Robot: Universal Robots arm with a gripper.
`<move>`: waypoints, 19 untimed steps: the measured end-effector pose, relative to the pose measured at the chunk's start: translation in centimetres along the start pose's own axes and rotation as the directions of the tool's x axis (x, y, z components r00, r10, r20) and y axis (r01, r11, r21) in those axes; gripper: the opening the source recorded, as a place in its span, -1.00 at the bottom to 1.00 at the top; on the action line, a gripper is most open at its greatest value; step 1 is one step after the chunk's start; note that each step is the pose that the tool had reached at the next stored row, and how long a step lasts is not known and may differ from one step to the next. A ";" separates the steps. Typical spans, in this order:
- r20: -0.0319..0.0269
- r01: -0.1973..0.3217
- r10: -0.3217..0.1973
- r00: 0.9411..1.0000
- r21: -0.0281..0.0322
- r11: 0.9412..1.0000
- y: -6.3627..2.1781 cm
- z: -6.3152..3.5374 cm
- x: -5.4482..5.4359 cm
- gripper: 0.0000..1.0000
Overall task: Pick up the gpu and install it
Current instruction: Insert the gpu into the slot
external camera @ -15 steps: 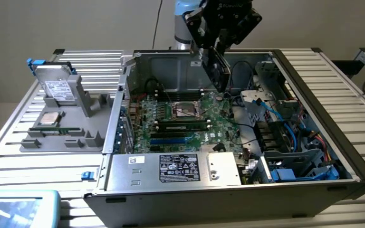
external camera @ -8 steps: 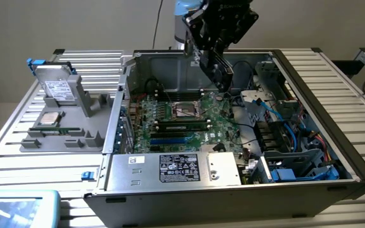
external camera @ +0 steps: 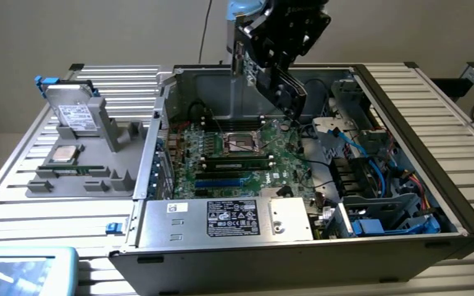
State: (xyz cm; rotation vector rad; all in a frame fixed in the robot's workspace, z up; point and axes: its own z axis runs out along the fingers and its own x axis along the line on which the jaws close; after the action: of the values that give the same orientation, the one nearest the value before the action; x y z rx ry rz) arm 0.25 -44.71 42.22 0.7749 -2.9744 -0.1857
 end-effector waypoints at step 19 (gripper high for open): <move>-0.046 0.337 -0.336 0.941 0.002 0.942 -0.07 0.50 0.0 -0.44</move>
State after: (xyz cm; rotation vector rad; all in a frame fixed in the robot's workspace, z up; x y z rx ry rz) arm 0.24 -44.71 41.72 1.2686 -2.7793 -0.1666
